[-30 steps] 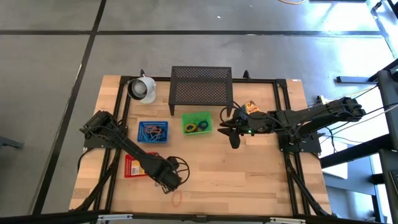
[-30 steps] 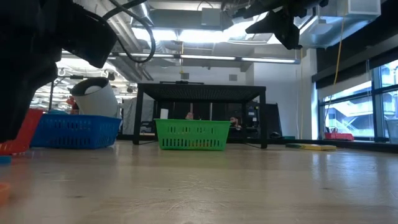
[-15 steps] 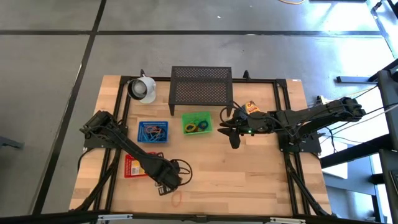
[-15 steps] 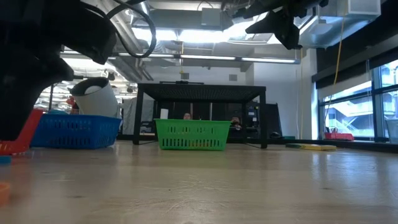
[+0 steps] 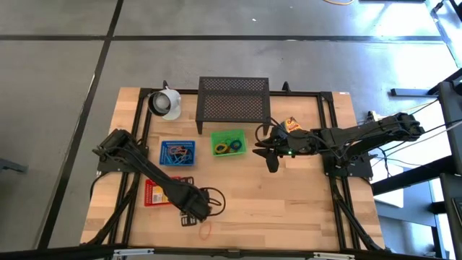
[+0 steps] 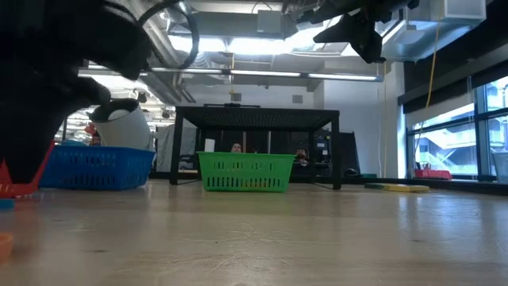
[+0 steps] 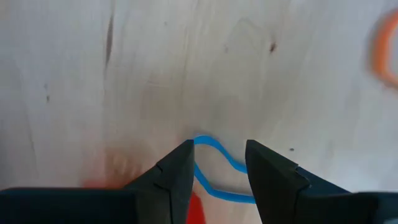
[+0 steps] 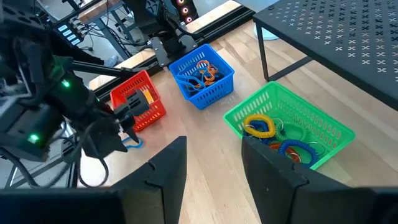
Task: Pick & Place Office Desk Supplies
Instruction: Put the blue rubber band into the blue bin
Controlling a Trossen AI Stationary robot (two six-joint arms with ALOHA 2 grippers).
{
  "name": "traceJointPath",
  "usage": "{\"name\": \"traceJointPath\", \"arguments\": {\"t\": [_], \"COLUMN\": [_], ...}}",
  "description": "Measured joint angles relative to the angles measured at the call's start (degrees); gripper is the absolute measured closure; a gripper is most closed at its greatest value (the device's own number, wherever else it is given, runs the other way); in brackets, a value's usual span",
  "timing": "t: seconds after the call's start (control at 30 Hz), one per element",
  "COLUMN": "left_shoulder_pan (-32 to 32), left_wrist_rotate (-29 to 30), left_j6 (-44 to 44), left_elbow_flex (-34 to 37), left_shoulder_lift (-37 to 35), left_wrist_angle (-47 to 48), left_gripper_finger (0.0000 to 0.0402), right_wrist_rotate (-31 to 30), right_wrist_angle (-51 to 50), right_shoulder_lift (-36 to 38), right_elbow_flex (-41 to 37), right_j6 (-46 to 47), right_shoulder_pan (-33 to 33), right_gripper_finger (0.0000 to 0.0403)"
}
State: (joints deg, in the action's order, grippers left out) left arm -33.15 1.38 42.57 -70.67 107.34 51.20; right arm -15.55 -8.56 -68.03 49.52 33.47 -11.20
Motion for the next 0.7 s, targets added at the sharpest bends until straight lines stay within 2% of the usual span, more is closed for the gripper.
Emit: {"name": "traceJointPath", "arguments": {"t": [0.13,0.43,0.53,0.7], "left_shoulder_pan": [0.00,0.09,0.25,0.31], "left_wrist_rotate": [-2.87,-3.93,-4.06,-4.41], "left_j6": [-1.87,-1.31,-1.67,-1.84], "left_elbow_flex": [-0.06,-0.48,-0.81,-0.81], "left_shoulder_lift": [3.27,5.44,5.49,5.58], "left_wrist_angle": [0.42,0.55,0.32,-0.37], "left_gripper_finger": [0.0263,0.0272,0.0302,0.0375], "right_wrist_rotate": [0.02,0.02,0.02,0.02], "right_wrist_angle": [-0.04,-0.04,-0.02,-0.04], "right_shoulder_lift": [0.00,0.00,0.00,0.00], "right_elbow_flex": [0.00,0.00,0.00,0.00], "right_j6": [0.00,0.02,0.00,-0.03], "right_shoulder_pan": [0.02,0.00,0.02,-0.01], "right_gripper_finger": [0.0248,0.0248,0.0248,0.0248]}}
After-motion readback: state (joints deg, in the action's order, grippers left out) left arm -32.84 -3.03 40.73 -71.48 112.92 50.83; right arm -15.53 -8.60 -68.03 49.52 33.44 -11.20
